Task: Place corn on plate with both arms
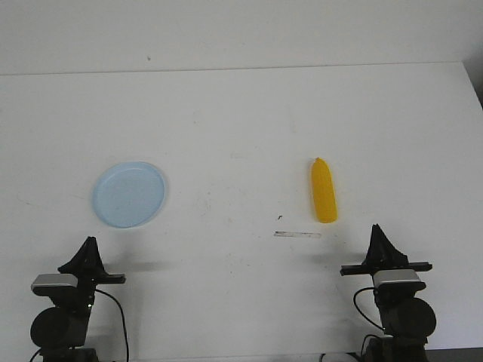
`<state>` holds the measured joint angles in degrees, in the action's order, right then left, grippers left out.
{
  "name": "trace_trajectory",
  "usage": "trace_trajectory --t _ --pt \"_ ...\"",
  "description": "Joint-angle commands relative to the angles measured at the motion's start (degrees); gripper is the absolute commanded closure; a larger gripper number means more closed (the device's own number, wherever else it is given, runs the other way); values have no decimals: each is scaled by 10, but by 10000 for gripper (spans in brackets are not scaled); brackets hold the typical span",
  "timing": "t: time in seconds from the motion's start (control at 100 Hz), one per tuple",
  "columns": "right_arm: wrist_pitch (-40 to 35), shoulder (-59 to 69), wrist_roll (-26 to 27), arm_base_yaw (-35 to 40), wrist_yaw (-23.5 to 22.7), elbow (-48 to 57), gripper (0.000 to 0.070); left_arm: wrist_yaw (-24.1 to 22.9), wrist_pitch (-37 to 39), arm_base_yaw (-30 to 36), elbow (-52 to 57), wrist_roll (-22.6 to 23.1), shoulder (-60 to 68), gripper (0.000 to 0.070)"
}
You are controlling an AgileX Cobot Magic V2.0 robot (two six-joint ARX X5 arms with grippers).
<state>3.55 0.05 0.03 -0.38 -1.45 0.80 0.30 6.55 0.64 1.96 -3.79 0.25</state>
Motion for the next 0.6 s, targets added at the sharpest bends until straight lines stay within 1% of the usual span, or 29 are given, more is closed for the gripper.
trace_trajectory --t 0.0,0.39,0.55,0.59 --pt "6 0 6 0 0 -1 685 1 8 0 -12 3 -1 699" --pt "6 0 6 0 0 -1 685 1 11 0 -12 2 -1 699" --pt "6 0 6 0 0 -1 685 1 31 0 -5 -19 -1 699" --pt "6 0 6 0 0 -1 685 1 40 0 -2 -43 -1 699"
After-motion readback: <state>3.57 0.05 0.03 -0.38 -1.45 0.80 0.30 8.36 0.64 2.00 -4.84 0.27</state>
